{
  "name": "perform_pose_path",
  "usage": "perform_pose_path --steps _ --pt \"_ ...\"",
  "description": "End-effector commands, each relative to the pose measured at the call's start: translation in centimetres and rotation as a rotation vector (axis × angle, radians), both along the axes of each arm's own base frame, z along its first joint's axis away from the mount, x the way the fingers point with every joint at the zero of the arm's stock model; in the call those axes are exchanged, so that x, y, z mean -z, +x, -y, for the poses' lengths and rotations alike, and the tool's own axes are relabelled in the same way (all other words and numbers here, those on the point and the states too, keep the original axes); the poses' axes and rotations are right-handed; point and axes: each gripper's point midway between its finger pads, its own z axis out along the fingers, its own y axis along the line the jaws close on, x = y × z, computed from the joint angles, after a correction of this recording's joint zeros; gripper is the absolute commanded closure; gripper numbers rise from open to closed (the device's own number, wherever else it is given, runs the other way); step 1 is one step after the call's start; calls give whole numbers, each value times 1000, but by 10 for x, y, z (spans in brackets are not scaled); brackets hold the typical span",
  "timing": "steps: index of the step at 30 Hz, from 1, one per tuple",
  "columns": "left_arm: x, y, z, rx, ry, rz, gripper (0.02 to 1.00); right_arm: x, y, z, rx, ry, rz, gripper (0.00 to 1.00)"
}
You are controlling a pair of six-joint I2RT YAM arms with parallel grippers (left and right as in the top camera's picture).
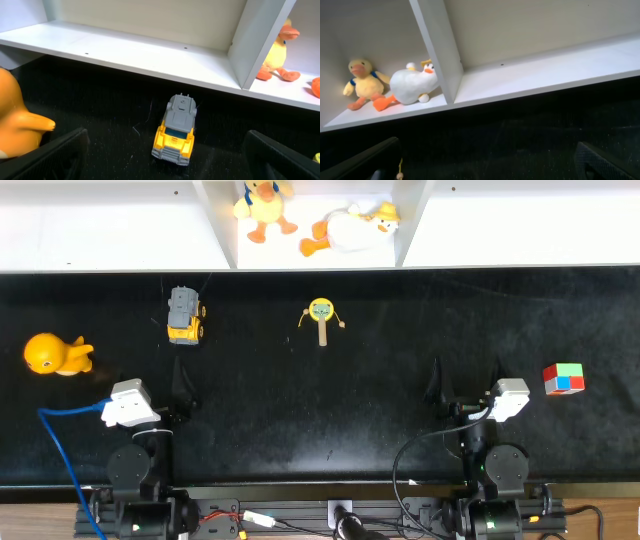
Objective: Store Toys
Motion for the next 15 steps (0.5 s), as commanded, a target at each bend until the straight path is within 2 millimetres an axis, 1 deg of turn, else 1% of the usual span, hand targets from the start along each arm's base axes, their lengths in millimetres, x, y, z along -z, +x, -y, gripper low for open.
perform_pose_path --steps 1,4,6,9,15 --pt "-1 0 -1 -3 -11 14 20 4 0 0 5 7 -2 5" --pt "-8 0 2 13 -11 36 20 4 0 0 5 7 -2 5" --pt "-17 -1 2 15 -21 50 20 4 0 0 5 7 -2 5" --pt "-43 -8 1 6 -23 69 20 4 0 0 5 7 -2 7" --pt "-107 -34 -18 -114 -13 0 18 4 0 0 5 7 -2 5"
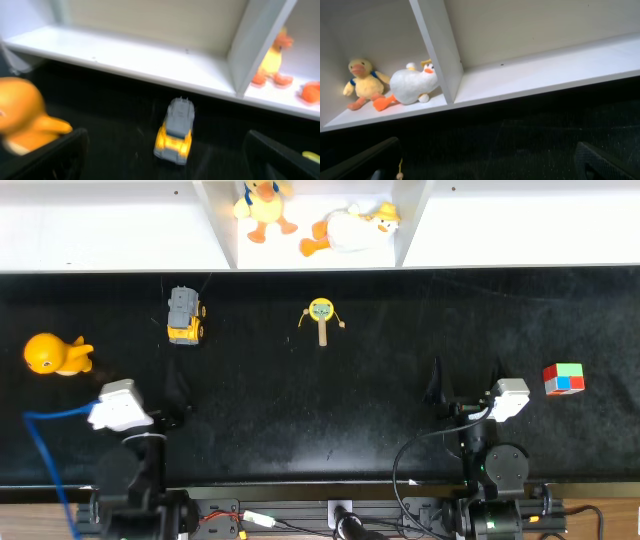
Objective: Store Toys
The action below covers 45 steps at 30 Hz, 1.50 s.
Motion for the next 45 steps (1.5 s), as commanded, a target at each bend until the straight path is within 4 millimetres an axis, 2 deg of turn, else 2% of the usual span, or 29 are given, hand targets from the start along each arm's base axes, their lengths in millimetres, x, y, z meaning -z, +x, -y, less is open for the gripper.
perform_pose_path --steps 1,5,10,15,17,20,23,27,30,33,40,45 --pt "-75 -19 -18 -107 3 37 18 4 0 0 5 7 -2 5" --pt "-116 -24 -31 -192 16 -72 18 4 0 0 5 7 -2 7" --pt "-153 -32 -57 -369 -10 -233 20 4 0 0 5 7 -2 5" --pt "-191 -46 -84 -560 57 -320 20 4 0 0 5 7 -2 5" --pt "-201 -42 -83 -541 73 -328 20 4 0 0 5 7 -2 7" --pt "-203 -24 -64 -375 139 -367 20 4 0 0 5 7 -2 7" --pt "-211 -21 -68 -391 173 -345 20 4 0 0 5 7 -2 7" --pt "-202 -30 -72 -440 131 -371 20 4 0 0 5 7 -2 7" --pt "-187 -64 -96 -700 -23 -365 23 4 0 0 5 7 -2 7" --pt "-172 -83 -103 -788 -92 -407 23 4 0 0 5 7 -2 7" --pt "-150 -86 -109 -782 -143 -519 23 4 0 0 5 7 -2 5" --pt "-115 -76 -119 -791 -212 -636 23 4 0 0 5 7 -2 5"
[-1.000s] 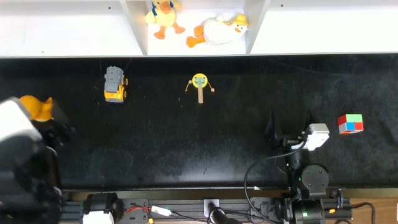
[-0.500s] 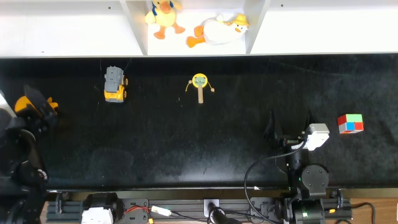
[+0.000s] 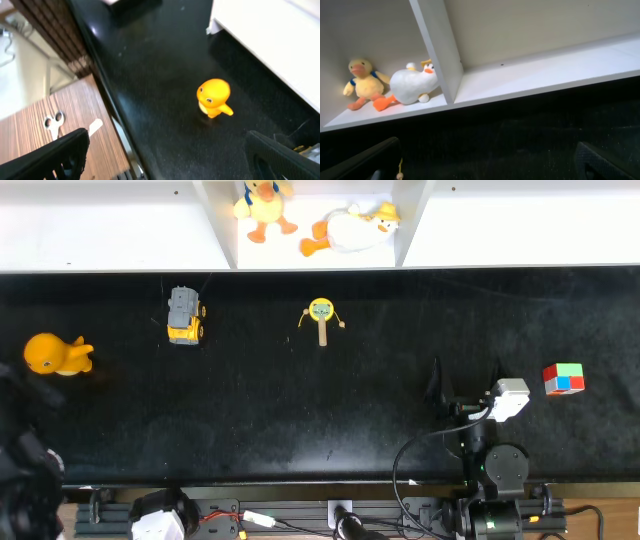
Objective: Store Toys
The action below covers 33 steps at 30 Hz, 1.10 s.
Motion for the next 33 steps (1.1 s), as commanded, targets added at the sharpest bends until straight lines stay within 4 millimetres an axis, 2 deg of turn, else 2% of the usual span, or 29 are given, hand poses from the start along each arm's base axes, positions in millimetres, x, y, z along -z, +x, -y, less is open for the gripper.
perform_pose_path --steps 1,11,17,23,33 --pt "37 15 -5 2 -116 -59 23 4 0 0 5 7 -2 5" --pt "96 61 -25 245 -134 -112 25 4 0 0 5 7 -2 5" --pt "123 60 -44 345 -195 -159 23 4 0 0 5 7 -2 5" --pt "142 73 -42 555 -254 -154 23 4 0 0 5 7 -2 7" --pt "182 88 -57 676 -287 -246 23 4 0 0 5 7 -2 5"
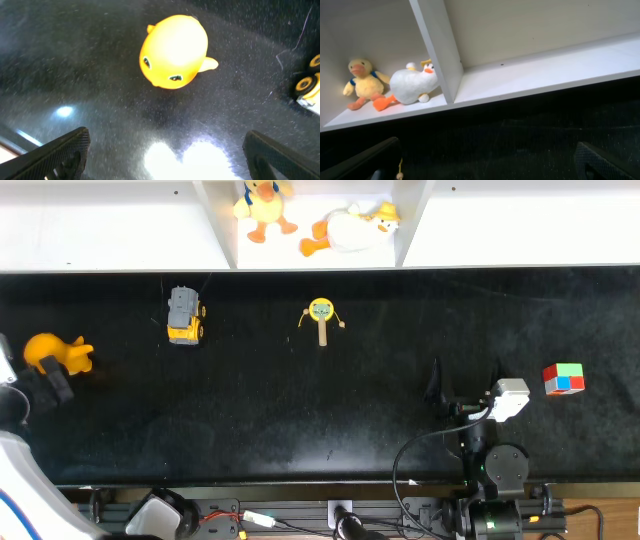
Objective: Store Toys
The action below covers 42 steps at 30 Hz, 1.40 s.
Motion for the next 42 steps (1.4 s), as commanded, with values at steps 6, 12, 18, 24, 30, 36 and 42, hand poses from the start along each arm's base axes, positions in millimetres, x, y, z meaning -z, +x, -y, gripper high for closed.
perform_pose_path --steps 6,12,18,24,30,36,42 --pt "30 27 -6 185 -34 8 23 4 0 0 5 7 -2 5" --pt "54 39 -17 217 -57 -7 23 4 0 0 5 7 -2 5" --pt "61 53 -26 236 -49 30 23 4 0 0 5 7 -2 5" --pt "63 63 -30 268 -27 71 20 4 0 0 5 7 -2 7" --pt "72 73 -27 294 -66 106 20 4 0 0 5 7 -2 5" --pt "72 75 -31 294 -55 112 102 4 0 0 5 7 -2 5" --pt "72 76 -32 291 -50 117 277 4 0 0 5 7 -2 5"
